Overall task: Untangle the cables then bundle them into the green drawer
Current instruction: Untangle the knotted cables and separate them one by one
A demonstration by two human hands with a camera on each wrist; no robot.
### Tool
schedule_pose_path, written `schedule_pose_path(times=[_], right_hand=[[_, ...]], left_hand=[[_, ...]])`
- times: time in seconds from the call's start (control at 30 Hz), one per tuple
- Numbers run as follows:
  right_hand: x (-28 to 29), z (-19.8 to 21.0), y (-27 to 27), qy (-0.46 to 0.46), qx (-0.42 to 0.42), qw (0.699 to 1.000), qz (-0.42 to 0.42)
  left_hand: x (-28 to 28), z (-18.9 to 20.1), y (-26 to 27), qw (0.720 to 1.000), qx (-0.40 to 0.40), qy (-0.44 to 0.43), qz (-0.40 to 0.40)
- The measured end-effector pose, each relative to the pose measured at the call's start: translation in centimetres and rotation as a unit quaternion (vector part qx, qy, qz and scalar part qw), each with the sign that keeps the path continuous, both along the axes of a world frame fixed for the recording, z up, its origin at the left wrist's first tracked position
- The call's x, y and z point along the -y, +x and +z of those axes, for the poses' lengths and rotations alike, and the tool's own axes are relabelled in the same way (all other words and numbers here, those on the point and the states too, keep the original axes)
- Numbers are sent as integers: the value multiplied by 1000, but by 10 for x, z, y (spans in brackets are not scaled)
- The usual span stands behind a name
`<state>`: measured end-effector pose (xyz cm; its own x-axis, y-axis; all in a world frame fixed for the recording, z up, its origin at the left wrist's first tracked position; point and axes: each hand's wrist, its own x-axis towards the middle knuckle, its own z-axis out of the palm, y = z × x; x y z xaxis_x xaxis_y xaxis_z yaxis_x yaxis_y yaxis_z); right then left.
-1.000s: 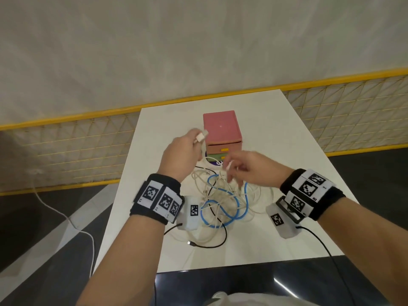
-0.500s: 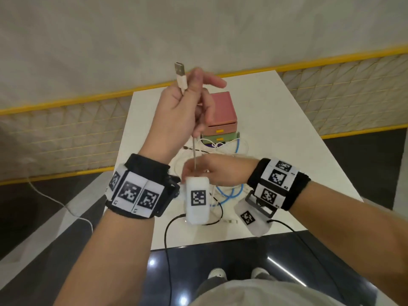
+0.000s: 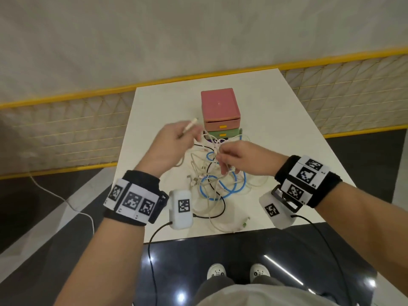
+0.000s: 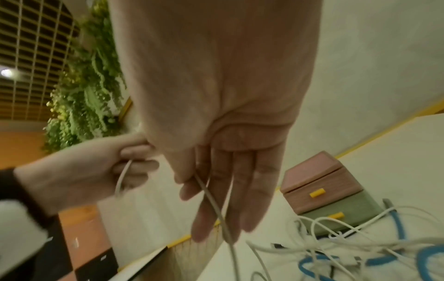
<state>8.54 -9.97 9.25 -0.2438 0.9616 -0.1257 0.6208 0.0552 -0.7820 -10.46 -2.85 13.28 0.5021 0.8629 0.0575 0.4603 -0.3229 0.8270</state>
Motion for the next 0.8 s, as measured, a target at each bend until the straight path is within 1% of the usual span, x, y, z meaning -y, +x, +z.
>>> schedule_pose_path(times=[0.07,0.13,0.2,0.23,0.3,0.37,0.43,0.5,0.53,0.6,0.67,0.7,0.73,0.77,0.8], right_hand=[[7,-8,-2,-34,11,999,33],[10,-9,-6,-32,-8,999,25],[6,-1,-9,3,-42,999,-6],[3,5,-11,25,-79,996,-28],[-5,21,-12,83,-158,981,-78],[-13,39,-11,155,-209,958,-119],[-19,57,-11,204,-238,940,-133],[-22,72,-14,231,-245,933,-130],[-22,78,-16,239,-245,931,-126],[-21,88,-19,244,-238,932,-122],[-18,91,-18,234,-211,940,-131],[-16,90,-16,225,-192,946,-135],[-14,88,-14,214,-171,952,-137],[-12,84,-12,196,-149,960,-136],[-11,81,-9,166,-129,969,-127]], left_hand=[[-5,4,-4,993,80,4,86],[-9,4,-6,981,127,0,149],[-11,1,-8,971,139,14,194],[-12,0,-9,968,141,22,206],[-12,0,-10,963,152,25,221],[-9,3,-10,960,173,24,218],[-2,8,-5,967,187,9,170],[9,13,3,978,190,-43,68],[15,13,8,982,174,-69,18],[23,16,14,987,115,-99,-48],[30,23,11,977,63,-136,-149],[32,26,6,965,33,-155,-208],[34,30,0,952,0,-175,-250],[34,33,-6,946,-23,-190,-263],[33,34,-12,950,-32,-190,-245]])
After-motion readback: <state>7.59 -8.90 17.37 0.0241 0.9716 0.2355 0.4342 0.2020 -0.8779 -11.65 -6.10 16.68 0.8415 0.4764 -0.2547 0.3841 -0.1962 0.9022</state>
